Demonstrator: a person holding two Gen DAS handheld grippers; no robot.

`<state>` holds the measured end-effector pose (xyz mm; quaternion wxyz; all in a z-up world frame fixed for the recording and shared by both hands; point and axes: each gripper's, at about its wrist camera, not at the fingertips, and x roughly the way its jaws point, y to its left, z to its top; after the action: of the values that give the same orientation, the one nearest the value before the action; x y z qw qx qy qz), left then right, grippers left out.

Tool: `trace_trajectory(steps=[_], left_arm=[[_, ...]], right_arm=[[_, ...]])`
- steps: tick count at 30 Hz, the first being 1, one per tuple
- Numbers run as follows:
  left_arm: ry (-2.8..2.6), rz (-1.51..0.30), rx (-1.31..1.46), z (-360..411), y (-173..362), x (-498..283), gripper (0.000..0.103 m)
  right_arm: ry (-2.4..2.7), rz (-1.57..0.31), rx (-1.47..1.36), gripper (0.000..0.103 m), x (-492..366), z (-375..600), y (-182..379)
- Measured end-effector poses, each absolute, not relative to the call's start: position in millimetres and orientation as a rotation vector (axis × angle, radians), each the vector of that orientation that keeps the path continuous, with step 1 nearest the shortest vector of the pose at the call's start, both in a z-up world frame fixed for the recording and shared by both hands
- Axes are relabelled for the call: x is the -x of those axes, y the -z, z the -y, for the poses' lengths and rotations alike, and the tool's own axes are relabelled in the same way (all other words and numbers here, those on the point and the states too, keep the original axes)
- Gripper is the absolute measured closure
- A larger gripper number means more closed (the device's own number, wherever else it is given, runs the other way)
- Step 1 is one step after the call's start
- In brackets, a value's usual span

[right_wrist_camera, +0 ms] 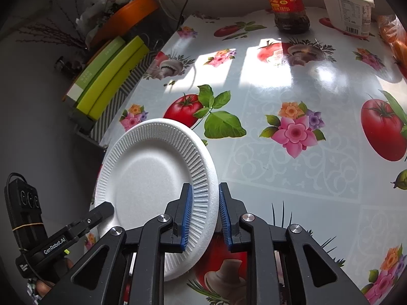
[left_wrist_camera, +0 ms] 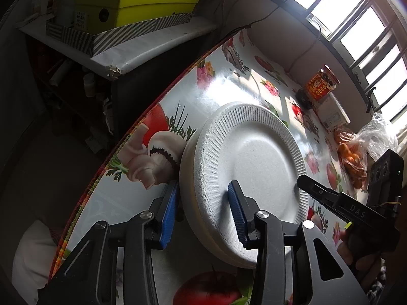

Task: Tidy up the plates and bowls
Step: 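Close both tools on the rim of the white plate stack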

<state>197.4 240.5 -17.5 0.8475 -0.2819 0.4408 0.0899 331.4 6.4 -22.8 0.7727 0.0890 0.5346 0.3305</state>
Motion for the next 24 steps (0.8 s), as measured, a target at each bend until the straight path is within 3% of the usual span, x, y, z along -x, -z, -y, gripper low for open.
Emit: trace_trajectory(steps=[24], left_arm=[[-0.159, -0.943, 0.576, -223, 12, -201, 0.066]], right_arm=[[-0.686, -1.145, -0.24, 0.082, -328, 20, 15]])
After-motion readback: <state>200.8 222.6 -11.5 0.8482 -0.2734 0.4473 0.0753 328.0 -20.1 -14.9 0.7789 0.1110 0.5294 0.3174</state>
